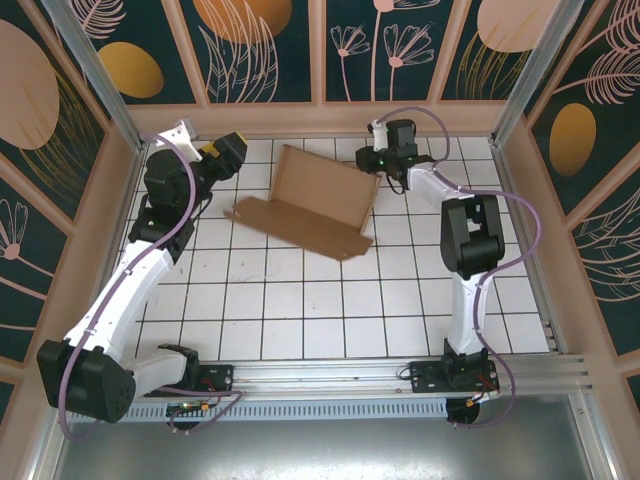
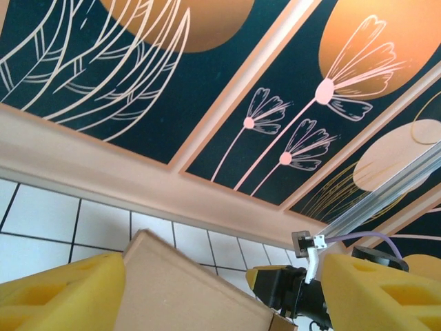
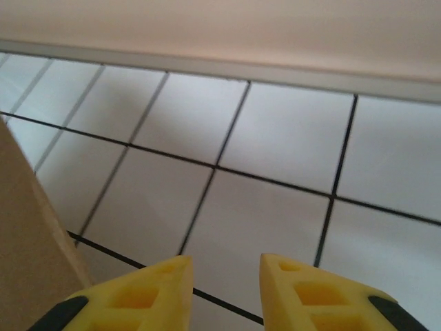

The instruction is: Fold the paper box

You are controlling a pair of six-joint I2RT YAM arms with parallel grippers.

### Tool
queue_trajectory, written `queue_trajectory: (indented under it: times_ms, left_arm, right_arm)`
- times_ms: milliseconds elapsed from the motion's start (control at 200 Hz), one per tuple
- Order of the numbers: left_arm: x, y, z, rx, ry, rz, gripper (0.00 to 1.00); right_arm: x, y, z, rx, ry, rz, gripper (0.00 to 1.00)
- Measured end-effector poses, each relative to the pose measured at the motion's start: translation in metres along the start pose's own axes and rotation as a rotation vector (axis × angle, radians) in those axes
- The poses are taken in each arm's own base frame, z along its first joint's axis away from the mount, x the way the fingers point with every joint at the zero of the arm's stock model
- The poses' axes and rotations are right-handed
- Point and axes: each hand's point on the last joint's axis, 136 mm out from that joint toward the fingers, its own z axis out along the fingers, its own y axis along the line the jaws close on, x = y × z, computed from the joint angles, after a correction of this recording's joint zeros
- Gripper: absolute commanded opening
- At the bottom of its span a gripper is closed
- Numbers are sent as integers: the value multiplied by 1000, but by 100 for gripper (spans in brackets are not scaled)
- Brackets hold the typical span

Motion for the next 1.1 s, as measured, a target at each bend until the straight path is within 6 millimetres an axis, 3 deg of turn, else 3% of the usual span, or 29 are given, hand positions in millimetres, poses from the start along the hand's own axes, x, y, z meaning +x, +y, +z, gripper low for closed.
queue_trajectory:
  times_ms: [100, 210, 315, 380, 490, 585, 686, 791, 956, 1101]
  left_arm:
    - [3, 5, -1, -26, 15, 1, 75]
    - [2, 10, -4, -61, 13, 15, 75]
    - [-2, 13, -9, -90, -1, 27, 76]
    - [-3, 17, -11, -110, -12, 34, 76]
    - [5, 39, -16, -174, -12, 30, 75]
    - [12, 59, -18, -240, -2, 28, 76]
    - [14, 67, -21, -279, -4, 28, 75]
    - [18, 73, -28, -303, -6, 25, 75]
    - [29, 80, -40, -320, 1, 2, 75]
    - [38, 86, -49, -330, 13, -17, 75]
  right_arm:
    - [30, -1, 4, -4, 67, 49, 32]
    - [80, 10, -5, -26, 158, 127, 34]
    - [127, 40, -35, -74, 245, 185, 37]
    - [137, 70, -52, -130, 263, 187, 39]
    - [135, 132, -79, -272, 245, 143, 42]
    - [124, 152, -94, -305, 197, 92, 55]
    - [108, 137, -92, -222, 130, 40, 67]
    - [92, 114, -74, -104, 88, -44, 75]
    - [54, 95, -17, -15, 41, -201, 76]
    - [44, 81, 22, -22, 54, -297, 71]
